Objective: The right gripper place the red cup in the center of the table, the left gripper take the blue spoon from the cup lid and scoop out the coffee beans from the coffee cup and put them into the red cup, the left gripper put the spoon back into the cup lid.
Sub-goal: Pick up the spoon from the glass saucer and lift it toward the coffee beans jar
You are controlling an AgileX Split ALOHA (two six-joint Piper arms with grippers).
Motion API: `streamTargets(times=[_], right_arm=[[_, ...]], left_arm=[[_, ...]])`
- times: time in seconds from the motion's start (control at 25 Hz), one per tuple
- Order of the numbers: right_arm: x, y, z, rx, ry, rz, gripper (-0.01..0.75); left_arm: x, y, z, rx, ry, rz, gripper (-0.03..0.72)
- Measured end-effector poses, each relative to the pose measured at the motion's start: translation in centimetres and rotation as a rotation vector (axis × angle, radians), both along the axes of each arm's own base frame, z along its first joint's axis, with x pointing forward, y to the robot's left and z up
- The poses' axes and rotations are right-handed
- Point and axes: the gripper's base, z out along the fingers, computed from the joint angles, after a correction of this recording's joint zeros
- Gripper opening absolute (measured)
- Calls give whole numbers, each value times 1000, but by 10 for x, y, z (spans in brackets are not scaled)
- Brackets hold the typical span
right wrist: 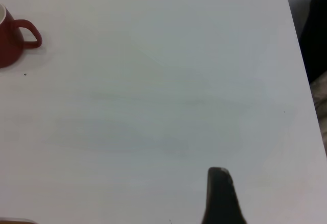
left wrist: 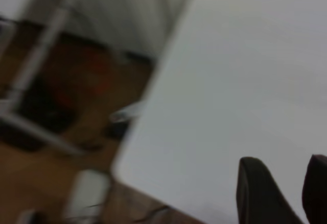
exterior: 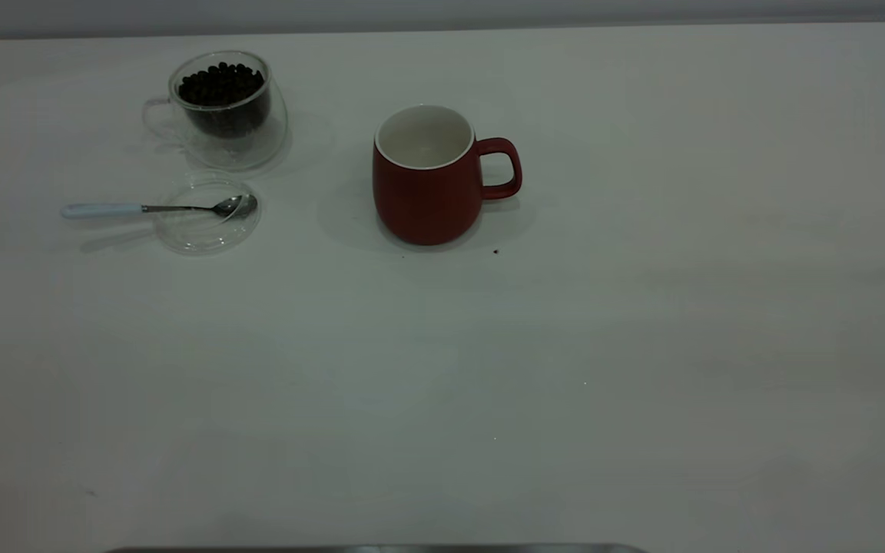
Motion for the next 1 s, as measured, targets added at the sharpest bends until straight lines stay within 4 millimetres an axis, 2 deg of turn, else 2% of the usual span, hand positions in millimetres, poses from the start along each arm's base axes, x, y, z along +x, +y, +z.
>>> streamTargets(times=[0.24, 0.4, 0.6, 0.76, 0.84, 1.0], right_arm=[[0, 0, 0, 0, 0, 0, 531], [0, 0, 0, 0, 0, 0, 531], [0, 0, 0, -1, 0, 0, 531], [0, 0, 0, -1, 0, 0, 531], [0, 0, 0, -1, 0, 0, 531], [0, 0, 0, -1, 0, 0, 531]], left_arm=[[75, -1, 13, 130, 154, -40, 223], [123, 5, 22, 152, 155, -30, 222], [161, 29, 29, 38, 138, -9, 222], [191, 55, 11, -125, 173, -54, 222], [205, 73, -7, -231, 189, -75, 222], [219, 109, -45, -502, 181, -128, 222]])
